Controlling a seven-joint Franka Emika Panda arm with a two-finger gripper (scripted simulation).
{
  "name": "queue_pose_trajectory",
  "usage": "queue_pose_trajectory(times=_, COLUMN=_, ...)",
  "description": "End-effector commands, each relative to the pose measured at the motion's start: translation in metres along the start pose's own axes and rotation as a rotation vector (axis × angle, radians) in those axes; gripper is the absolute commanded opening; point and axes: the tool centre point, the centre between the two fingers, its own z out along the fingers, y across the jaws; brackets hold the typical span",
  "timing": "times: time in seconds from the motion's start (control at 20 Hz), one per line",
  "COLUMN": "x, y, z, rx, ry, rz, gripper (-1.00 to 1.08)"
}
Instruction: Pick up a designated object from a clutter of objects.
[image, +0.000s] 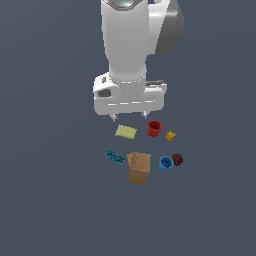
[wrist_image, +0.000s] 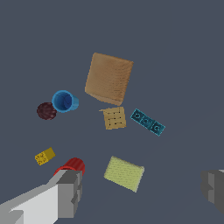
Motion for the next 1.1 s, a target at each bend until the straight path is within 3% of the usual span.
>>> queue_pose_trajectory(times=0.0, x=0.003, y=0.004, z=0.009, rx=-0.006, ry=0.000, rz=-0.039, gripper=1.00)
queue_pose_trajectory(times=1.05, x=0.022, y=0.051, z=0.119, rx=-0.050, ry=-0.009, rz=-0.553, gripper=1.00)
